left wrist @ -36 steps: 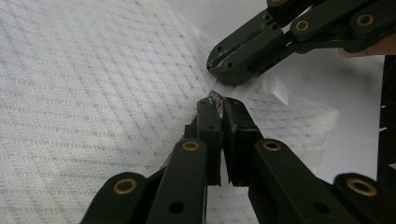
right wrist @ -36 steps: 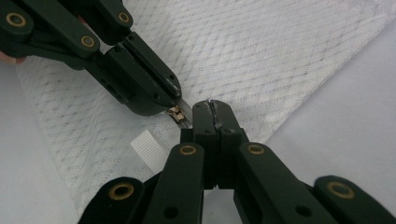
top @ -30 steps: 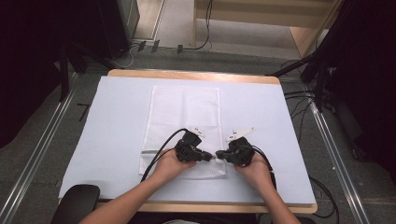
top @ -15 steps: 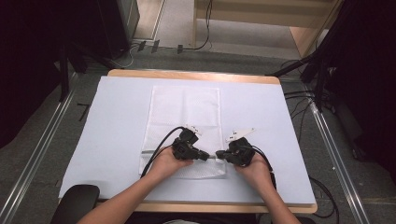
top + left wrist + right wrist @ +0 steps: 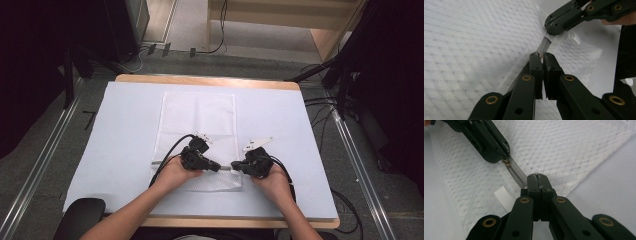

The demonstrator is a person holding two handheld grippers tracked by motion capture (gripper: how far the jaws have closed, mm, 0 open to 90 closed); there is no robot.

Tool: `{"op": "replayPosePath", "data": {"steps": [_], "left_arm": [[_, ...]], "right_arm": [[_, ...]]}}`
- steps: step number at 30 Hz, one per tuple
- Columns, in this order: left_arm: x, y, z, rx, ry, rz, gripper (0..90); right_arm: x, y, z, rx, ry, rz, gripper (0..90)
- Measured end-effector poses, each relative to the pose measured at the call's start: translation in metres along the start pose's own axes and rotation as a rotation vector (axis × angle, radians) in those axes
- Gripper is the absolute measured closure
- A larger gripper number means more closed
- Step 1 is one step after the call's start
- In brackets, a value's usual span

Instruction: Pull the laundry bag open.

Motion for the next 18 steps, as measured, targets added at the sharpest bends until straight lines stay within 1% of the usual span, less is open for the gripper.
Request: {"op": "replayPosePath", "data": {"steps": [4, 5, 6, 7, 8, 9, 10, 13, 17, 18], "left_arm": [[0.004, 0.007, -0.001, 0.001, 0.008, 0.005, 88.1], [0.004, 0.008, -0.001, 0.001, 0.017, 0.002, 88.1], [0.005, 0.010, -0.001, 0.009, 0.015, -0.001, 88.1], [0.005, 0.012, -0.002, 0.001, 0.022, 0.000, 88.1], [0.006, 0.015, -0.002, 0.011, 0.019, -0.003, 88.1], [0.007, 0.016, -0.003, 0.007, 0.025, 0.002, 88.1], [0.008, 0.019, -0.003, 0.012, 0.022, -0.001, 88.1], [0.010, 0.028, -0.005, 0.008, 0.036, 0.001, 88.1], [0.012, 0.038, -0.009, 0.012, 0.031, 0.018, 88.1], [0.013, 0.039, -0.010, 0.018, 0.032, 0.013, 88.1]], "right_arm": [[-0.001, 0.000, 0.000, 0.003, -0.004, 0.002, 90.0], [-0.001, 0.000, 0.000, 0.006, -0.001, 0.001, 90.0], [-0.001, 0.000, 0.001, 0.007, 0.000, 0.001, 90.0], [-0.001, 0.000, 0.000, 0.006, -0.001, 0.004, 90.0], [-0.001, 0.000, 0.000, 0.006, 0.000, 0.006, 90.0], [-0.001, 0.000, 0.001, 0.007, 0.001, 0.007, 90.0], [-0.002, 0.000, 0.001, 0.007, 0.003, 0.008, 90.0], [-0.002, 0.000, 0.001, 0.010, -0.004, 0.012, 90.0], [-0.002, 0.000, 0.001, 0.011, 0.003, 0.013, 90.0], [-0.002, 0.000, 0.001, 0.011, 0.003, 0.014, 90.0]]}}
Point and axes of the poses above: each handheld gripper's, and its own axes: y roughly backward along the jaws, z roughly out of its top, x roughly to its left, the point moved 3 cm from there along -y, roughly forward along the jaws, and after that the axes turned 4 degrees about -x, right-handed, at the moved point
